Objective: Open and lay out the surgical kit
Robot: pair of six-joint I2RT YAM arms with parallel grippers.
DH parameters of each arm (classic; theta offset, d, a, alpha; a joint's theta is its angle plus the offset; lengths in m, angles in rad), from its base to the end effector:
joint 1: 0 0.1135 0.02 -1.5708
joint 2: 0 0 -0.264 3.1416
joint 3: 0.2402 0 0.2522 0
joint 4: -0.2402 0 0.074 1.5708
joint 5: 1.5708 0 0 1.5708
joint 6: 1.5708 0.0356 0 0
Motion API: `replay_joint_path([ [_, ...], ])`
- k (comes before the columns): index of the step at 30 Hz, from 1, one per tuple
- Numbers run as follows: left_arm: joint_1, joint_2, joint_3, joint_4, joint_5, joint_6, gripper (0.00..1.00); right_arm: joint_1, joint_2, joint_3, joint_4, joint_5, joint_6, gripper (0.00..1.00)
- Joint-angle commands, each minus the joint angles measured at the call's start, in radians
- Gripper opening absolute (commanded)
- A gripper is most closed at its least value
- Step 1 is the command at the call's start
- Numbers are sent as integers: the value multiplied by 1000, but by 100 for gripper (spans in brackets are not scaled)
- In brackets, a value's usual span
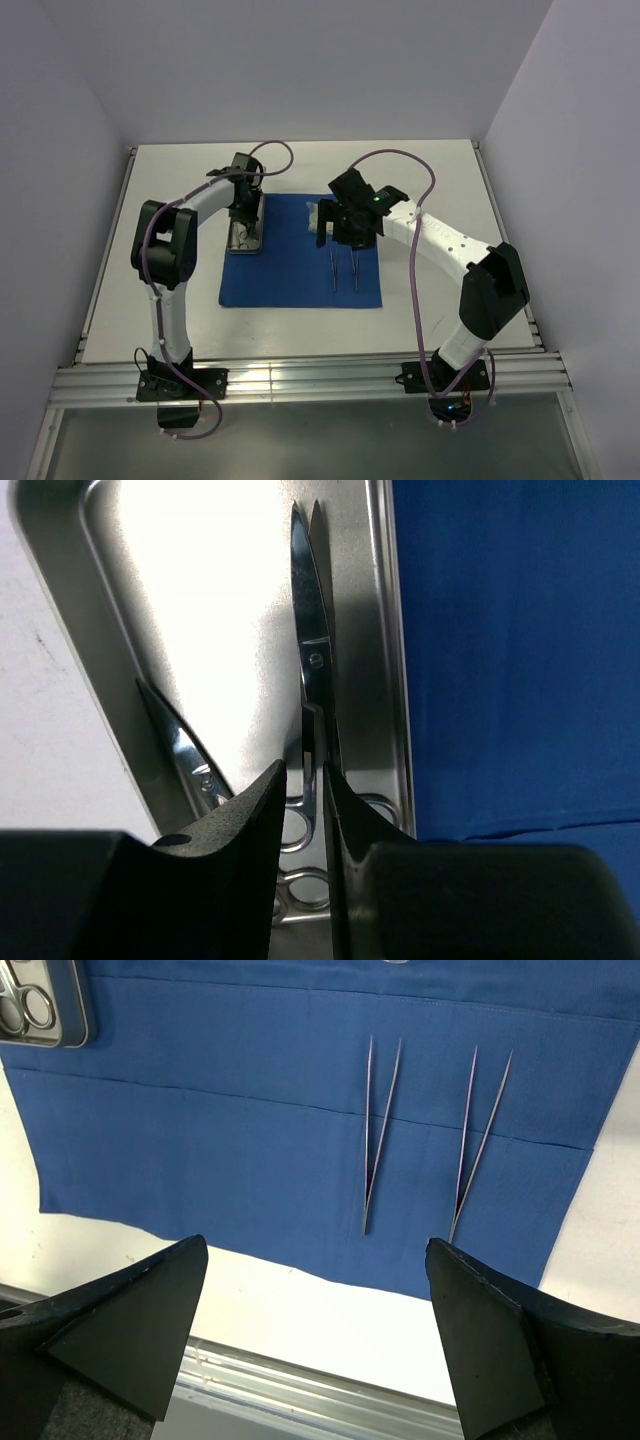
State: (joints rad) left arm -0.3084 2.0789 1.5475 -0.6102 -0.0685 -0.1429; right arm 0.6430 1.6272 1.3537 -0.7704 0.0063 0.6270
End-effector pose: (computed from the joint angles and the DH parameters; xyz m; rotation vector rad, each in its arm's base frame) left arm 0.4158 -0.1299 0.1722 0.2037 2.7004 -0.0416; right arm 0.2739 0.2049 0.2739 -0.0192 2.6823 0.4224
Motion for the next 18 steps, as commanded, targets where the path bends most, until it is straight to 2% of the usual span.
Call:
replay_joint_path([
  [1, -6, 26, 33, -14, -7, 12, 26, -11, -1, 1, 25, 0, -15, 97],
  [6, -8, 53, 26, -19, -5, 8, 24, -14, 0, 4, 26, 1, -15, 97],
  [15, -9, 93, 33, -66, -24, -1, 1, -16, 10, 13, 28, 0, -16, 97],
  [18, -8, 98, 42, -92, -10, -7, 0, -16, 16, 19, 33, -2, -15, 97],
])
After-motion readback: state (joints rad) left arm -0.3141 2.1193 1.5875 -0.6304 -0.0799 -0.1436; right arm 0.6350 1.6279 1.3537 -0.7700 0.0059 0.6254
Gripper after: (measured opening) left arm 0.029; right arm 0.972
